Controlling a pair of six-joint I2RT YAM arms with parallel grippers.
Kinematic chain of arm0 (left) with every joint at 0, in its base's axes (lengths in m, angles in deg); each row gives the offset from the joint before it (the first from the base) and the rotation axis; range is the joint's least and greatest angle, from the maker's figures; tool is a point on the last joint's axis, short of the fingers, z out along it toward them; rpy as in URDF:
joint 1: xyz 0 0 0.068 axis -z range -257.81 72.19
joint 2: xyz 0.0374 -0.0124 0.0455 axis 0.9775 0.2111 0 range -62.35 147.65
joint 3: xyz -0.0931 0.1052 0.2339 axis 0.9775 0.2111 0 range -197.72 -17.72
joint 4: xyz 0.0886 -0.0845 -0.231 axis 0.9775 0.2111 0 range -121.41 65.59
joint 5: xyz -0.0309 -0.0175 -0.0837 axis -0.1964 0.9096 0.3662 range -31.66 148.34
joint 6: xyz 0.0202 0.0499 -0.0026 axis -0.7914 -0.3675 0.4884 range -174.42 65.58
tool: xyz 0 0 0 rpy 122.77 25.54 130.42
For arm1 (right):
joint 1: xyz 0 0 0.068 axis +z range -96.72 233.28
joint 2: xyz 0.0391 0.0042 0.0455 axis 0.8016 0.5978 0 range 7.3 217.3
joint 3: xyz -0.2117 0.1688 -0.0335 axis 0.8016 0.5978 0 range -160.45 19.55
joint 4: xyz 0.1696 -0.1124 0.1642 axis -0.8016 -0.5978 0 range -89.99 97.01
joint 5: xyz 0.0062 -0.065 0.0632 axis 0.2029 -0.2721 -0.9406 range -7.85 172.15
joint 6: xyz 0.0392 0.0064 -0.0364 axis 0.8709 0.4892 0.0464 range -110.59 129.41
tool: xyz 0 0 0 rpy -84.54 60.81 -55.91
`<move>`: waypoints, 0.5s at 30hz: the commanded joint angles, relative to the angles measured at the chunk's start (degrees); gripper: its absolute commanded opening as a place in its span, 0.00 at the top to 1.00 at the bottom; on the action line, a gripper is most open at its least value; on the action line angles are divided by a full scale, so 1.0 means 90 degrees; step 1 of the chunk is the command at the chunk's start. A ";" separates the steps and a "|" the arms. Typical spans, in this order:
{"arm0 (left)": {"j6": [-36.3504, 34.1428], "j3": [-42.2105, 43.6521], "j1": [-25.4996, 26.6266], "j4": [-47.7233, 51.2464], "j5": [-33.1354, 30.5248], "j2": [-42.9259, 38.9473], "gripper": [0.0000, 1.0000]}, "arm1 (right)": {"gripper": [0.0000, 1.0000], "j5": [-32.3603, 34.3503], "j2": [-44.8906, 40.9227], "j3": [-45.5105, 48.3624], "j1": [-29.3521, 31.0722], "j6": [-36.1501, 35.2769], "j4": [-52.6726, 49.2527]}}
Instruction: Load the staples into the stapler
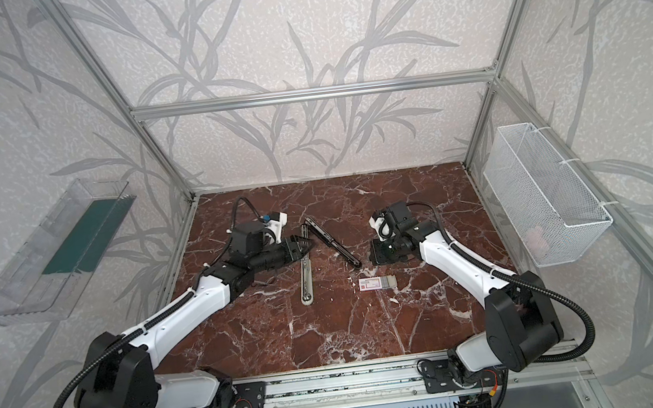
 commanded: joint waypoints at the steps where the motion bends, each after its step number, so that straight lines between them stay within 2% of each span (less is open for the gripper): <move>1: 0.0763 0.0239 -0.0317 -0.1294 0.0956 -0.0240 0.45 | 1.00 -0.1610 -0.0103 -0.0261 0.0013 0.0387 0.1179; 5: 0.1225 0.0376 -0.0370 -0.2258 0.1654 -0.0285 0.45 | 1.00 -0.2502 0.0004 -0.0368 0.0080 0.0910 0.2273; 9: 0.2355 0.0757 -0.0424 -0.4508 0.2196 -0.0057 0.46 | 1.00 -0.3270 0.0168 -0.0308 0.0145 0.1675 0.3565; 13: 0.3716 0.0973 -0.0429 -0.6848 0.2487 0.0475 0.40 | 1.00 -0.3730 0.0282 -0.0232 0.0257 0.2313 0.4521; 15: 0.4044 0.0999 -0.0429 -0.7363 0.2580 0.0653 0.41 | 1.00 -0.3890 0.0320 -0.0218 0.0335 0.2425 0.4722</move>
